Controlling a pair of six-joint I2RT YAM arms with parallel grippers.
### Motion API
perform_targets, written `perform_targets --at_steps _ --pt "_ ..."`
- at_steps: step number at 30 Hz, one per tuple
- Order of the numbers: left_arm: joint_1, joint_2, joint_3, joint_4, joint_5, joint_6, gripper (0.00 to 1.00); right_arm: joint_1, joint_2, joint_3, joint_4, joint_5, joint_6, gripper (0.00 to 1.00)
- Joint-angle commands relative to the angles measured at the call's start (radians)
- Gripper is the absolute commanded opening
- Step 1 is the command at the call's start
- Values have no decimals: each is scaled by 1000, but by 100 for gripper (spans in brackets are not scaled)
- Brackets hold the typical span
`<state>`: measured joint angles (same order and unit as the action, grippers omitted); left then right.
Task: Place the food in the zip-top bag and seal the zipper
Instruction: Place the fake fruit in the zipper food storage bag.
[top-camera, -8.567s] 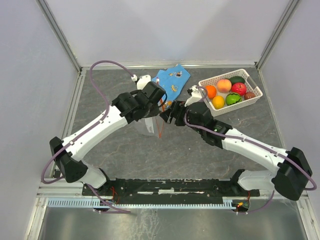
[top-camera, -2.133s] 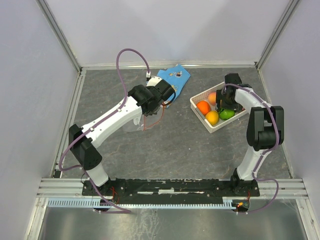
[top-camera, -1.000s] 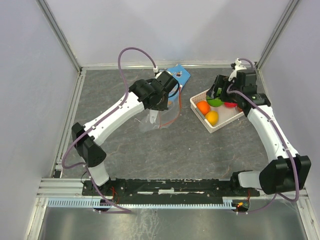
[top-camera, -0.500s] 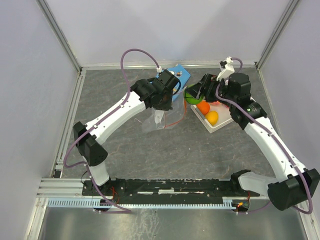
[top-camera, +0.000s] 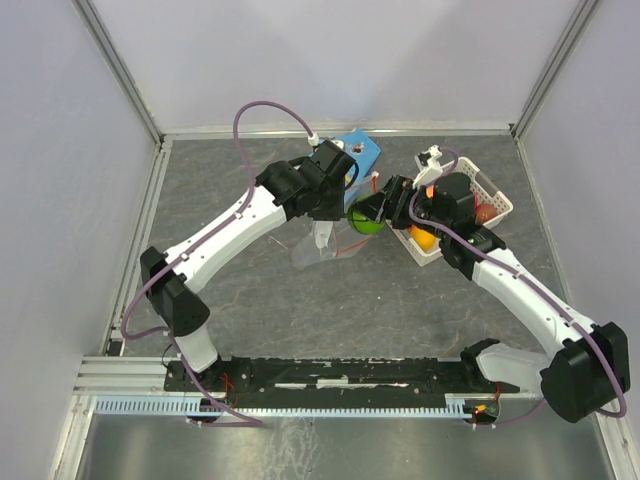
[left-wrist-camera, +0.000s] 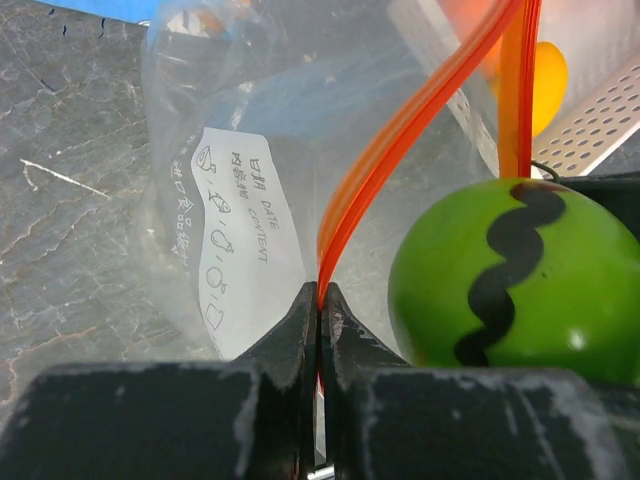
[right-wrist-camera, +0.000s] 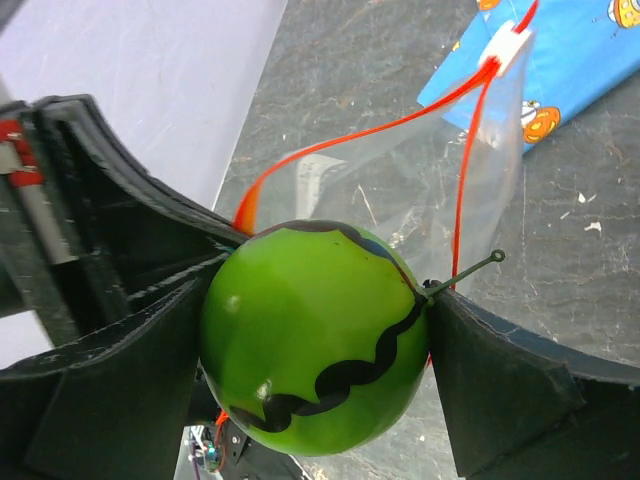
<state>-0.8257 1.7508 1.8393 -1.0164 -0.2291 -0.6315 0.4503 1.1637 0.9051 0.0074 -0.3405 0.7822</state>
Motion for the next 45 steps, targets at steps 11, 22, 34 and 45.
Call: perform_targets --at_steps 11,22,34,45 --pt "6 -161 -181 214 180 -114 3 32 -13 -63 33 64 -124 73" --pt "-2 -196 -302 357 283 -159 3 84 93 15 -146 190 34 73" --pt "-2 -274 -388 465 326 -137 3 130 141 91 -307 323 -8 81" --pt "0 -337 -549 760 435 -188 3 145 36 137 -371 345 -322 81"
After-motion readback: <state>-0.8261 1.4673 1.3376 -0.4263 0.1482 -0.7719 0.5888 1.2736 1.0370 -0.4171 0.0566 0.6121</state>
